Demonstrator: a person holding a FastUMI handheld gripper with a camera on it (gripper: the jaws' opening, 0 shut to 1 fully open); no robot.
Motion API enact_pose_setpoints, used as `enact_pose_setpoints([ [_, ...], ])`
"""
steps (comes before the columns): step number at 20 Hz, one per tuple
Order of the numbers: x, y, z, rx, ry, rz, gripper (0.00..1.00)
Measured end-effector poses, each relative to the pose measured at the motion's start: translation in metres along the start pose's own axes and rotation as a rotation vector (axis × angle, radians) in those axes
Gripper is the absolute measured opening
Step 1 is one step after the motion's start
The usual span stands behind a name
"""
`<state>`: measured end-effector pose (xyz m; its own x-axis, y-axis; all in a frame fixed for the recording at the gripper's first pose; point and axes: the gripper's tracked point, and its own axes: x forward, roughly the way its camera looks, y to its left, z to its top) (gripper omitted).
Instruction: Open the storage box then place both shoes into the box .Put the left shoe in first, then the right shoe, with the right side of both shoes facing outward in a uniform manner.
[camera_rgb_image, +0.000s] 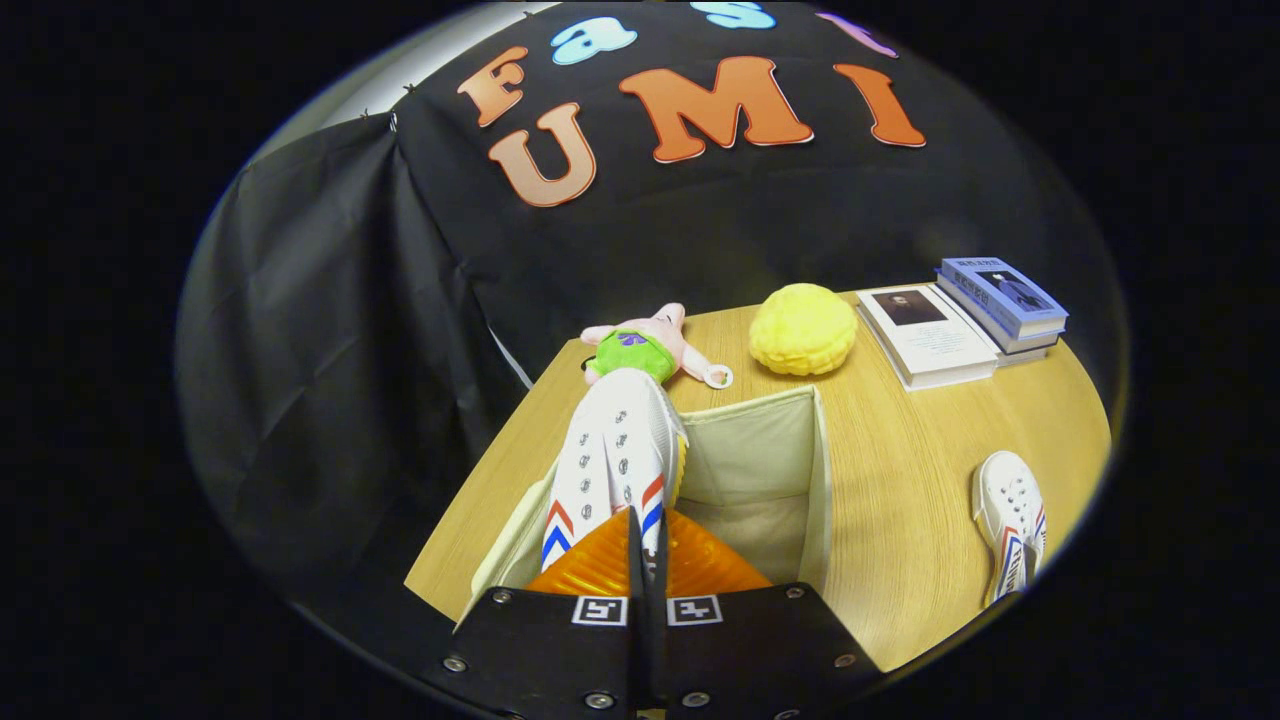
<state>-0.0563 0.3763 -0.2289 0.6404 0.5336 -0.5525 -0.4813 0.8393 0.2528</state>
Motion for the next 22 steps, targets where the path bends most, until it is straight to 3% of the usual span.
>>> enact_pose_setpoints([
  [7, 0.01, -0.001, -0.036, -0.063, 0.147, -0.014, 0.04],
  [9, 0.011, 0.004, -0.017, -0.041, 0.084, -0.009, 0.31],
  [11, 0.006, -0.005, -0.001, -0.044, 0.034, -0.022, 0.74],
  [13, -0.004, -0.018, 0.008, -0.033, 0.014, -0.035, 0.93],
  [15, -0.018, -0.036, 0.024, -0.022, -0.024, -0.058, 0.99],
  [22, -0.074, -0.124, 0.074, -0.014, -0.126, -0.176, 0.99],
])
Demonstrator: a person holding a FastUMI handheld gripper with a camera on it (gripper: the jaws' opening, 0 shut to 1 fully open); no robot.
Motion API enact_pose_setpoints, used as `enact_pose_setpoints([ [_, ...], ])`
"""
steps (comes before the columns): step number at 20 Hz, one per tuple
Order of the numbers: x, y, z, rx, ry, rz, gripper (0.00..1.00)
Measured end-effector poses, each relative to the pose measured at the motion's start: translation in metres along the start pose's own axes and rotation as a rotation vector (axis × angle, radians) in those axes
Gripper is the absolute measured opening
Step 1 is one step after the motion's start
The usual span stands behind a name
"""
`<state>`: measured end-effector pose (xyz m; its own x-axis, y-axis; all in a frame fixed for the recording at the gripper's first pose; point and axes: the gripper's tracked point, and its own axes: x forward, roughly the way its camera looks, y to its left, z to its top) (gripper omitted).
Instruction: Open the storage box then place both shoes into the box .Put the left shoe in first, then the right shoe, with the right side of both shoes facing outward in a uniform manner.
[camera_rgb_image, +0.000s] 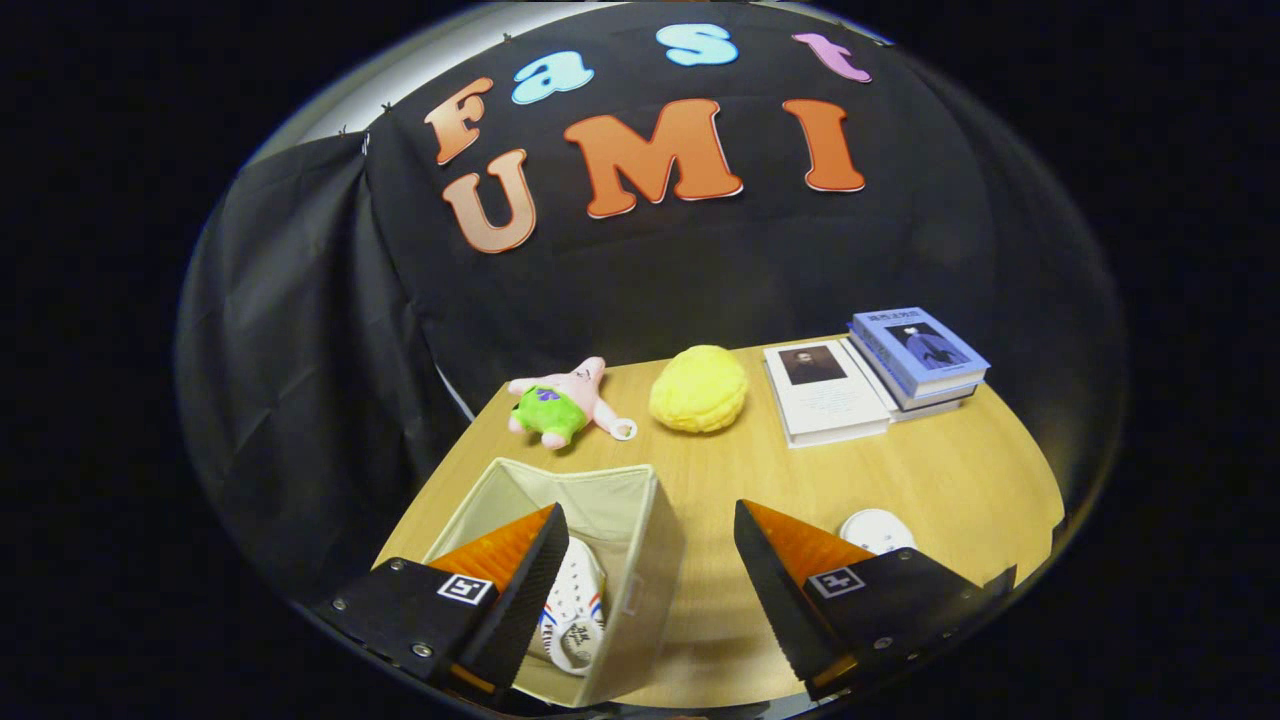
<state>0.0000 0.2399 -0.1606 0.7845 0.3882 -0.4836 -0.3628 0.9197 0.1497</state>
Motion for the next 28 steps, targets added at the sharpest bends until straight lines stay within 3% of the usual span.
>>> enact_pose_setpoints([
  [6, -0.025, -0.096, 0.0, 0.019, -0.013, -0.112, 0.99],
  [16, -0.019, -0.222, -0.078, 0.106, 0.083, -0.21, 0.98],
  [24, 0.005, -0.239, -0.15, 0.172, 0.198, -0.178, 0.84],
  [28, 0.014, -0.243, -0.183, 0.129, 0.277, -0.194, 0.76],
])
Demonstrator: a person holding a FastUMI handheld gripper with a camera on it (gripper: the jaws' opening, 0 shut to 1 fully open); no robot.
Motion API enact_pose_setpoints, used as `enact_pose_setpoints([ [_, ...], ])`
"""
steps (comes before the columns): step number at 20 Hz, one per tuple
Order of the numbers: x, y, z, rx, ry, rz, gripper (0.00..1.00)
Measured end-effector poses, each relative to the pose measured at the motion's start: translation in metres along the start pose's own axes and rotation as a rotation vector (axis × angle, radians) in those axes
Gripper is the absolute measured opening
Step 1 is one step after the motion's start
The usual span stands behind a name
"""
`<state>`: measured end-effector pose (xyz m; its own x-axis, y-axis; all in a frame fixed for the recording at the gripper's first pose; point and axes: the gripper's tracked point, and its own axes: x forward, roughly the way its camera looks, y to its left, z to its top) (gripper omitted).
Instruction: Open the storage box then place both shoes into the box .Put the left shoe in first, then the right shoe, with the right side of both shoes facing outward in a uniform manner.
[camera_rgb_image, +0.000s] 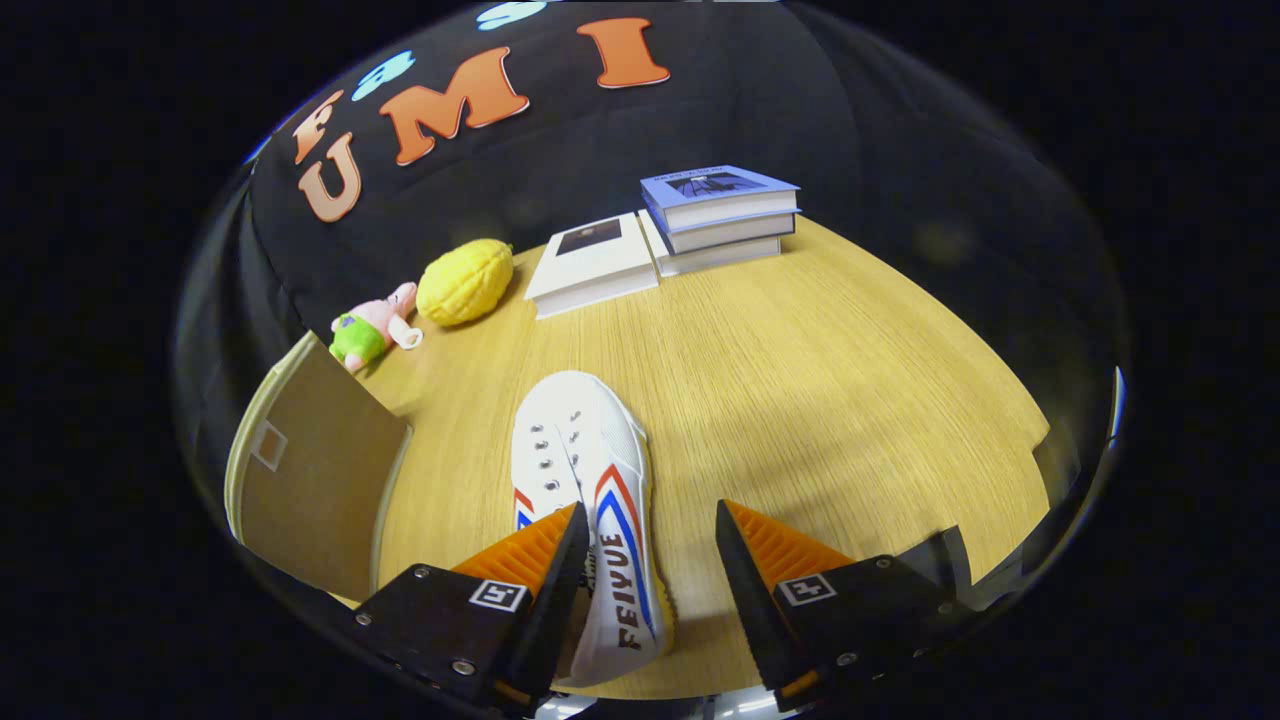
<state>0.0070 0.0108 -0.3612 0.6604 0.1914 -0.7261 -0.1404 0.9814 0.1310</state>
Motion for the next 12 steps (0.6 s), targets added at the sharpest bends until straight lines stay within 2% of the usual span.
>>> enact_pose_setpoints([
  [3, 0.002, 0.006, -0.004, -0.012, 0.016, 0.019, 0.51],
  [4, 0.002, 0.01, -0.008, -0.013, 0.026, 0.024, 0.49],
  [6, 0.003, 0.012, -0.005, -0.006, 0.02, 0.015, 0.34],
  [7, 0.002, 0.01, -0.005, 0.01, 0.019, 0.006, 0.23],
  [8, 0.002, 0.007, -0.003, 0.054, 0.013, -0.001, 0.2],
  [9, 0.003, 0.007, 0.0, 0.109, 0.013, 0.001, 0.05],
  [12, -0.009, 0.0, 0.007, 0.151, -0.005, -0.07, 0.01],
])
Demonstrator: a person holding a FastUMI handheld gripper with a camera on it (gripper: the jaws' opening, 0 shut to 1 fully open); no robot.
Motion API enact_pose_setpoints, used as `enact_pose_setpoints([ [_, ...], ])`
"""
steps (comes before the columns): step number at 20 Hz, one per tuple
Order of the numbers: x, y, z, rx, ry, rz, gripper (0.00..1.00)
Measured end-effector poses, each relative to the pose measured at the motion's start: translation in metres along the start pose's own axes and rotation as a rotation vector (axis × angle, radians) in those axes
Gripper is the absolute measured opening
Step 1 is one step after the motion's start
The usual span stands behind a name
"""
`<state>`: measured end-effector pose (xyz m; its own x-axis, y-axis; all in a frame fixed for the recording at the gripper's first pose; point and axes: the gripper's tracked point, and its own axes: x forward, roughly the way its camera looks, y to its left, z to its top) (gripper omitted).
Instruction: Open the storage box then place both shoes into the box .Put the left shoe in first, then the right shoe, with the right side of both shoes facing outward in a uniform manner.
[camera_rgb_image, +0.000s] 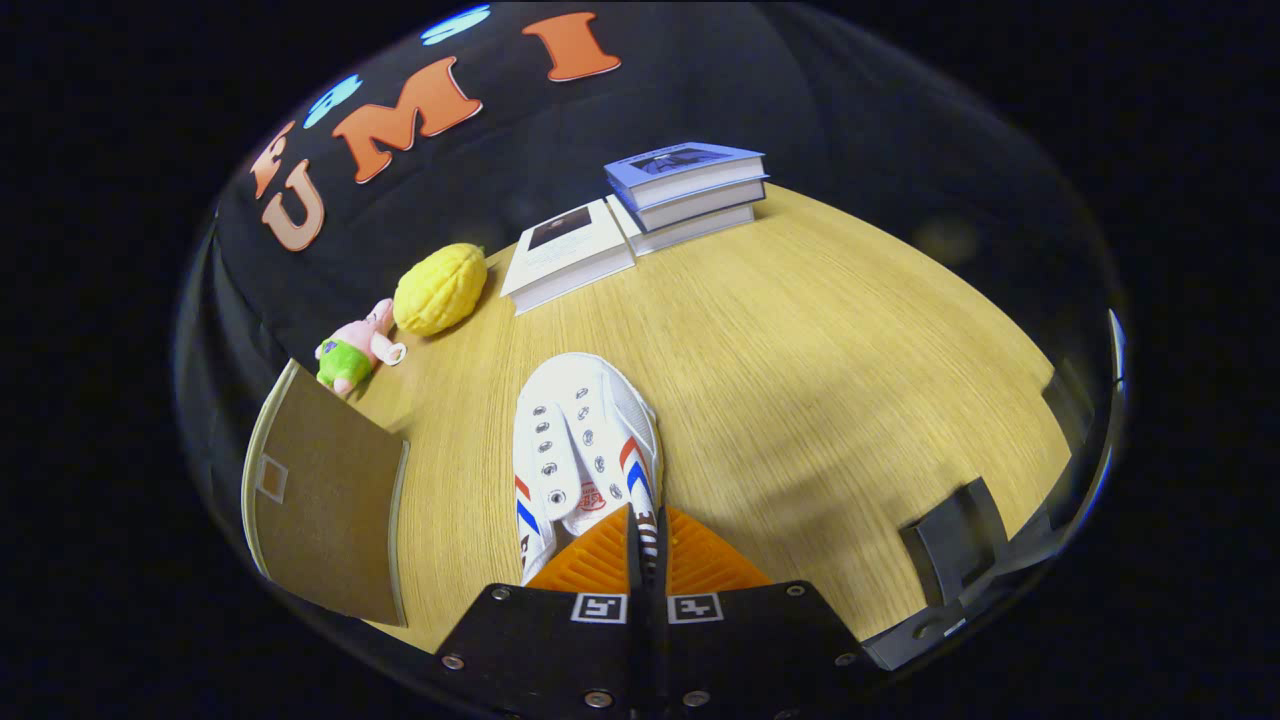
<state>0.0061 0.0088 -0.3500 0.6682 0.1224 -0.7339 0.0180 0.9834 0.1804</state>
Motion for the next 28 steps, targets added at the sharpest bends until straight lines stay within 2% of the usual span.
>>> enact_pose_setpoints([
  [6, -0.055, 0.025, 0.041, 0.045, -0.112, -0.06, 0.0],
  [11, -0.104, 0.082, 0.066, 0.025, -0.212, -0.081, 0.0],
  [16, -0.134, 0.154, 0.065, -0.021, -0.253, -0.06, 0.0],
  [20, -0.146, 0.22, 0.055, -0.06, -0.262, -0.005, 0.0],
  [23, -0.145, 0.268, 0.039, -0.097, -0.25, 0.051, 0.0],
  [28, -0.131, 0.319, 0.01, -0.173, -0.216, 0.097, 0.0],
])
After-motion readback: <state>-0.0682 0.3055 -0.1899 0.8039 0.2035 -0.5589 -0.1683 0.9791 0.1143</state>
